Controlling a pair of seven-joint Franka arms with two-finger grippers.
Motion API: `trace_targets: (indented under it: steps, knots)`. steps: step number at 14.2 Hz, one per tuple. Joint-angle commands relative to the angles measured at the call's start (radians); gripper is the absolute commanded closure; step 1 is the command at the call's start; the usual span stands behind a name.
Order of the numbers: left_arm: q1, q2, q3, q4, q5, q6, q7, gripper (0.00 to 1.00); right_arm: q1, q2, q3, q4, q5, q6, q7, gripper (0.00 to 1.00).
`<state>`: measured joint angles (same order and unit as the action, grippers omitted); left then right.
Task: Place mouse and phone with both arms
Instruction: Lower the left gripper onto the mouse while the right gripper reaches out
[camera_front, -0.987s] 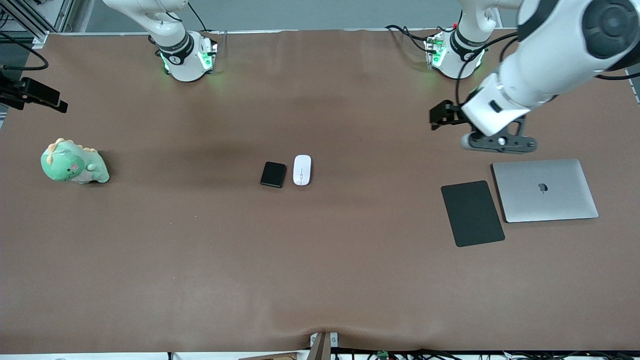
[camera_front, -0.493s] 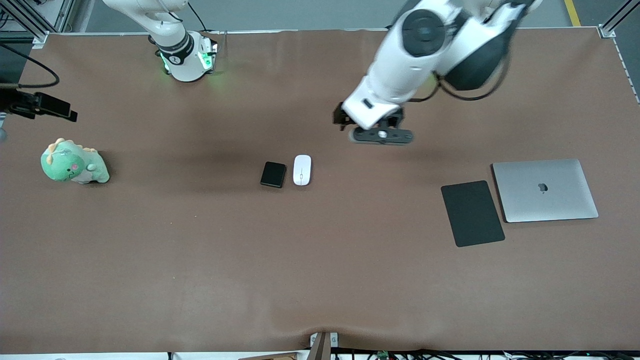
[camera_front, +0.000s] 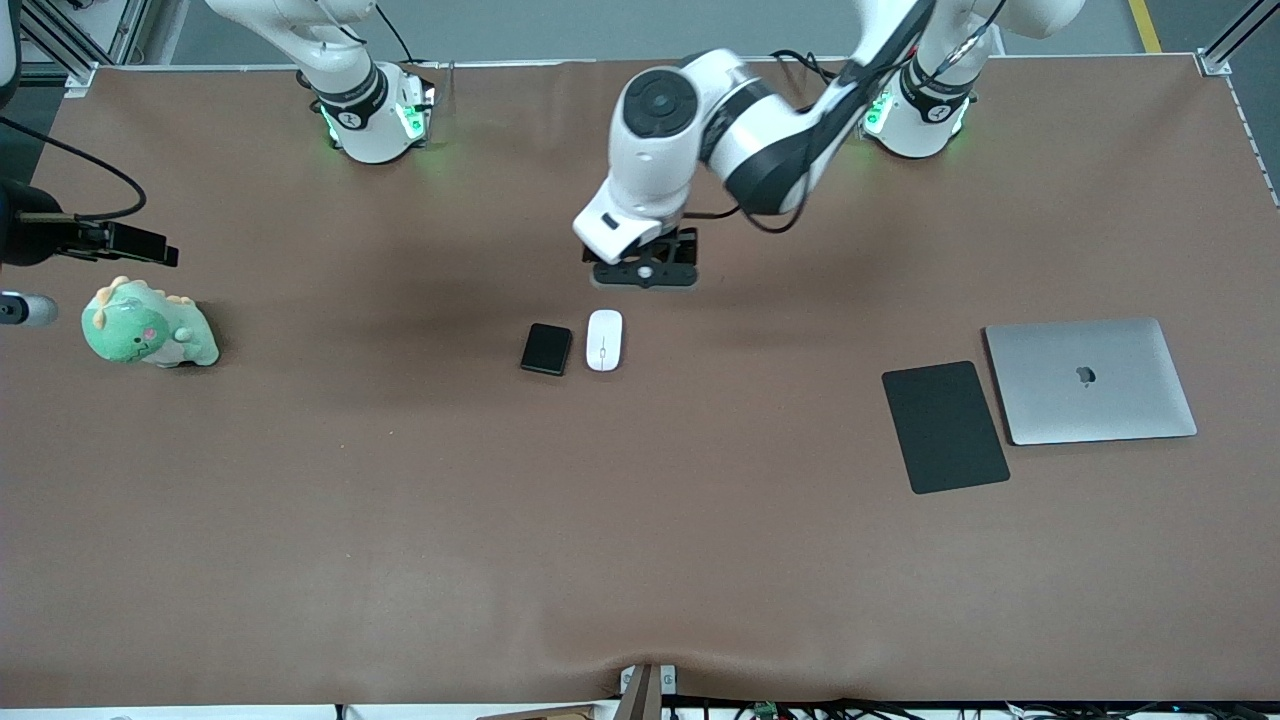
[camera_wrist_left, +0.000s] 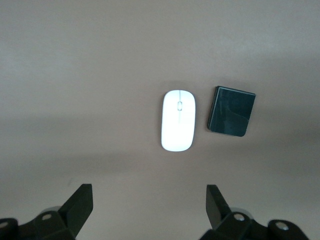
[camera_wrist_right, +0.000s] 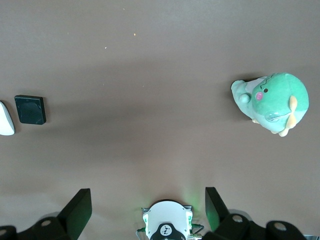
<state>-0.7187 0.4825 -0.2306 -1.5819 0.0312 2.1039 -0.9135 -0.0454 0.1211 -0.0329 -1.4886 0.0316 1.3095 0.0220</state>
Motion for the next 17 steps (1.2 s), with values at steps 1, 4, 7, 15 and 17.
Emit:
trace_targets:
  steps: [1, 4, 7, 15, 17]
  knots:
    - [-0.059, 0.143, 0.008, 0.146, 0.071, 0.001, -0.054, 0.00, -0.013, 0.035, 0.007, 0.001, 0.004, 0.016, -0.011, 0.00]
    - [-0.099, 0.225, 0.019, 0.184, 0.088, 0.007, -0.056, 0.00, -0.013, 0.074, 0.008, 0.001, 0.005, 0.028, -0.011, 0.00]
    - [-0.108, 0.257, 0.019, 0.184, 0.090, 0.030, -0.048, 0.00, -0.007, 0.115, 0.008, -0.001, 0.008, 0.042, -0.010, 0.00]
    - [-0.094, 0.334, 0.026, 0.186, 0.161, 0.123, -0.106, 0.00, 0.005, 0.141, 0.011, -0.116, 0.018, 0.158, -0.007, 0.00]
    - [-0.096, 0.341, 0.056, 0.186, 0.154, 0.140, -0.123, 0.00, 0.010, 0.143, 0.014, -0.134, 0.018, 0.183, -0.005, 0.00]
